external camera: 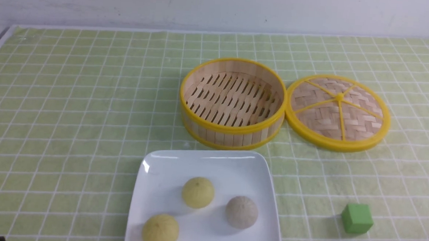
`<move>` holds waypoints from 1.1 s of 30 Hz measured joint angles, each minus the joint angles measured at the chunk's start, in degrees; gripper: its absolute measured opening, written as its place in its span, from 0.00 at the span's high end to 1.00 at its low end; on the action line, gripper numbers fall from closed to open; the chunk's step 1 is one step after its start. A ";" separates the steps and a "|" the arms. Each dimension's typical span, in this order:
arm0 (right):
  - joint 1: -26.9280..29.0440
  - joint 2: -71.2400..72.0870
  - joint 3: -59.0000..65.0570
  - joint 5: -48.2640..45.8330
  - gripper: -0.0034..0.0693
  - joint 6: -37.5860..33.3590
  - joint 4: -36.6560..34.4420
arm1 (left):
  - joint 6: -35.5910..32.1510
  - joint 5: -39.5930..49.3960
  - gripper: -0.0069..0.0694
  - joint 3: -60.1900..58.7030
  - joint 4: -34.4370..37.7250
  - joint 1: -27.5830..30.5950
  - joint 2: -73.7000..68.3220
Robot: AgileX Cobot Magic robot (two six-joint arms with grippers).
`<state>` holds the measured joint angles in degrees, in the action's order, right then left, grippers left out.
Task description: Put the steamed buns into the plate on the green tablecloth.
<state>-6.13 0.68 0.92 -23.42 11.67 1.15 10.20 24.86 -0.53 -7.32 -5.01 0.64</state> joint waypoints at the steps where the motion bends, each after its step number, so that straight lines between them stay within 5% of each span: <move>1: 0.00 0.00 0.00 0.02 0.79 0.00 0.00 | 0.09 -0.59 0.82 -0.19 -0.06 0.12 0.00; 33: 0.00 0.00 0.05 0.02 0.75 0.00 0.00 | 0.23 -2.18 0.77 -0.58 -0.06 2.13 0.06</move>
<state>-6.13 0.68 0.96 -23.40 11.67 1.15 10.43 22.68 -1.11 -7.37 -2.88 0.71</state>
